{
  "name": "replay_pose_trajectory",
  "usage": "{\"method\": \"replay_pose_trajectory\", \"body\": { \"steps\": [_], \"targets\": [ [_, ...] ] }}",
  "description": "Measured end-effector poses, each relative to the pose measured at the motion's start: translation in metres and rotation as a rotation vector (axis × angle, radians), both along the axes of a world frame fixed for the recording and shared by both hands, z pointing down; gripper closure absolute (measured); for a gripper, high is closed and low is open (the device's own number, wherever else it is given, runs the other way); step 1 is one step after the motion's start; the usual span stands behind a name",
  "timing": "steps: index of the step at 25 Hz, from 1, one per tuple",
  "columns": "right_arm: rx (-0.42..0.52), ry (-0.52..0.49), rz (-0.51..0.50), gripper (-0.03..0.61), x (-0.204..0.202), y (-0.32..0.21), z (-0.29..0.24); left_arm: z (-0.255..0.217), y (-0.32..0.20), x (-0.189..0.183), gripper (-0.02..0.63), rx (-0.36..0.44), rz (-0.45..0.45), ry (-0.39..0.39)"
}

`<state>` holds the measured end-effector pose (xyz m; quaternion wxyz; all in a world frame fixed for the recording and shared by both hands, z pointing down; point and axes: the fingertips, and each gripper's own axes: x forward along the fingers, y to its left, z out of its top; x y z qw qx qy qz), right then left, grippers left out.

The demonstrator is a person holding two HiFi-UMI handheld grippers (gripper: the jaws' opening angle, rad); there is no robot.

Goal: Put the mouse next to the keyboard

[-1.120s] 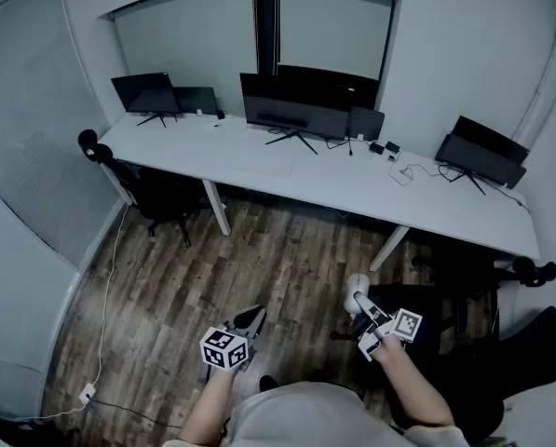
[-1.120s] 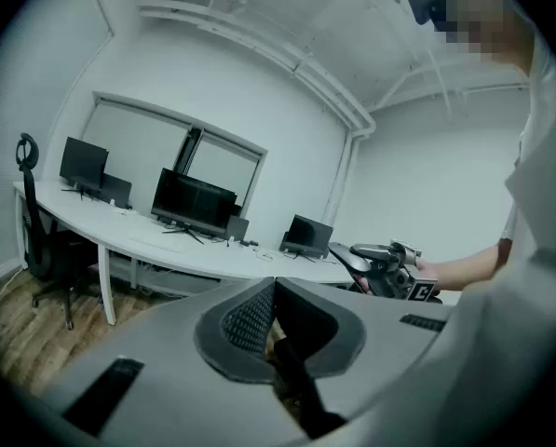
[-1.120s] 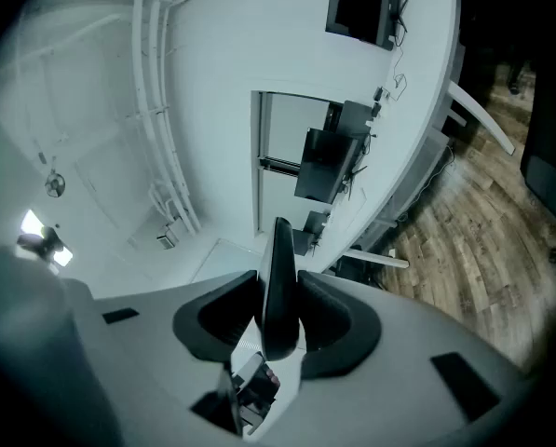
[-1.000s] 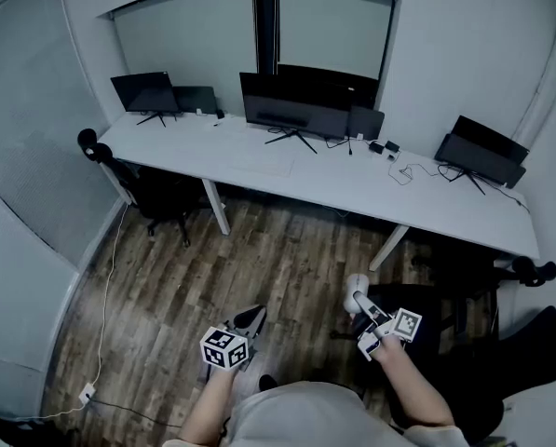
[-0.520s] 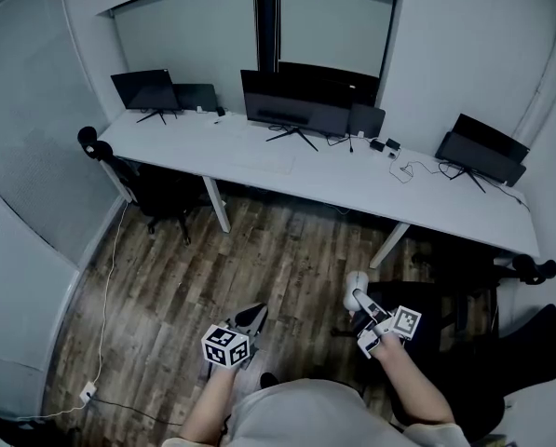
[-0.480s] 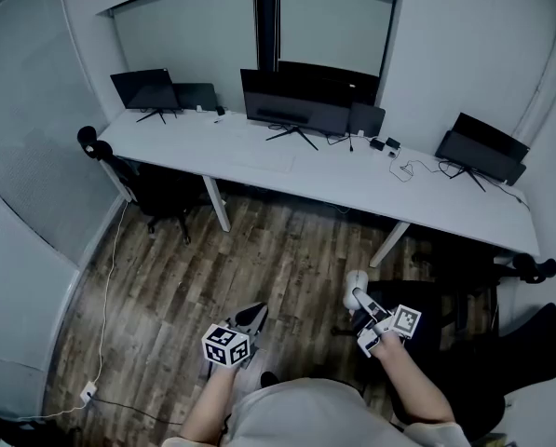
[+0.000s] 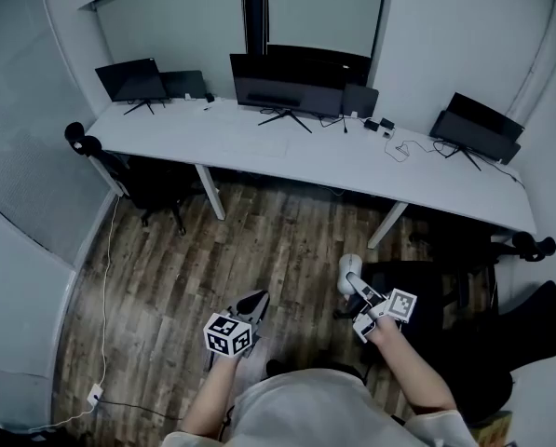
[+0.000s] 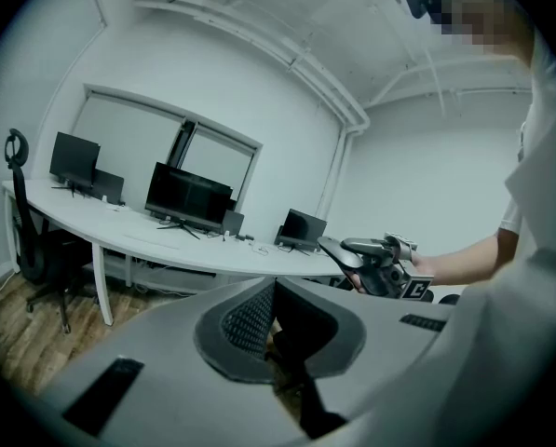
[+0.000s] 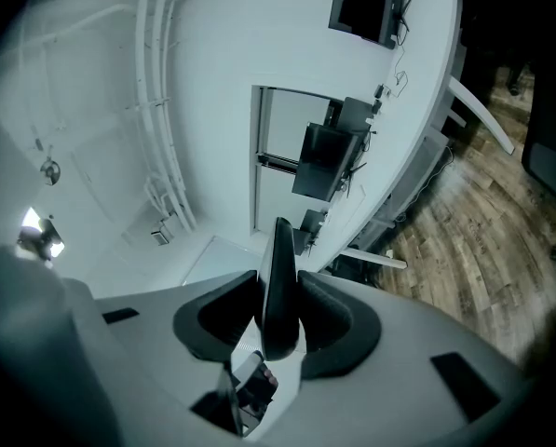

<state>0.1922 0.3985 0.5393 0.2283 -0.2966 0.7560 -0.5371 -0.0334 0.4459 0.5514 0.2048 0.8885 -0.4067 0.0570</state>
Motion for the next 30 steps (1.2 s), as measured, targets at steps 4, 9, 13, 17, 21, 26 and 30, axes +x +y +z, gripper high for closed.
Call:
{"method": "replay_pose_trajectory", "body": {
  "steps": [4,9,13,17,21,26,30],
  "targets": [
    [-0.003,0.001,0.019,0.431,-0.012,0.004,0.003,0.005,-0.001,-0.008,0.597,0.0,0.028,-0.005],
    [-0.011,0.006,0.042,0.431,-0.025,0.004,0.006,0.01,-0.007,-0.021,0.597,-0.009,0.043,-0.01],
    [-0.015,0.001,0.045,0.431,-0.035,0.005,0.011,0.015,-0.008,-0.027,0.597,-0.008,0.049,-0.023],
    [-0.036,-0.005,0.041,0.431,-0.043,-0.001,0.014,0.016,-0.014,-0.032,0.595,-0.014,0.04,-0.022],
    [-0.035,0.001,0.026,0.431,-0.048,-0.015,0.017,0.018,-0.023,-0.035,0.596,-0.015,0.035,-0.031],
    [-0.018,0.009,0.0,0.431,-0.047,-0.034,0.022,0.024,-0.035,-0.029,0.597,-0.021,0.024,-0.034],
    [-0.024,-0.001,-0.014,0.431,-0.043,-0.056,0.026,0.026,-0.055,-0.024,0.595,-0.025,0.021,-0.039]
  ]
}}
